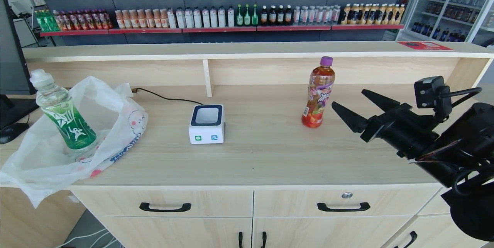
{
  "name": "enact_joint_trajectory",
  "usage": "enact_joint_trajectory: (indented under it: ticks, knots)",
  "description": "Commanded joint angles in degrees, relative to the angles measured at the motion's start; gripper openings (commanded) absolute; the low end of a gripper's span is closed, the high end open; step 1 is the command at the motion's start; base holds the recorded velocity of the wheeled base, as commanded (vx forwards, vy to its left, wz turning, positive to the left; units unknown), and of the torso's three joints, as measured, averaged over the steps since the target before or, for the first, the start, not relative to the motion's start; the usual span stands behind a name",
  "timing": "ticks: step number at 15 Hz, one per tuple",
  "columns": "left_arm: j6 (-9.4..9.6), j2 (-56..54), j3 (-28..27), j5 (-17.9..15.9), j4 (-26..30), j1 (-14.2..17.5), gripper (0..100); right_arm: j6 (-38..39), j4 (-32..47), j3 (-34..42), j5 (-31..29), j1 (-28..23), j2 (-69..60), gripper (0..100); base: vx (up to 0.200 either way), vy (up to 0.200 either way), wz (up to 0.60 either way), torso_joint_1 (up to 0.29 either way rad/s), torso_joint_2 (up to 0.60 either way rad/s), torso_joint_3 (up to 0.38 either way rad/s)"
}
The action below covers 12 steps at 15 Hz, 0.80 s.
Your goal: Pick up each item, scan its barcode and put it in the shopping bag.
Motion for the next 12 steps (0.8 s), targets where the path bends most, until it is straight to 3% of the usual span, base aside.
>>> enact_joint_trajectory:
  ticks: [1,4,12]
  knots:
    - [-0.06,0.06,0.00,0.02,-0.02,-0.01,100,-0.20,-0.01,-0.82,0.01,0.04,3.01,100,0.000,0.000,0.00,0.000,0.00,0.000]
    - [0.02,0.06,0.00,0.02,-0.11,-0.10,100,-0.29,-0.01,-8.21,0.01,0.04,8.81,100,0.000,0.000,0.00,0.000,0.00,0.000]
    - [0.37,0.06,0.00,0.02,-0.20,-0.10,100,0.24,-0.01,-18.05,-1.84,-1.80,19.79,100,0.000,0.000,0.00,0.000,0.00,0.000]
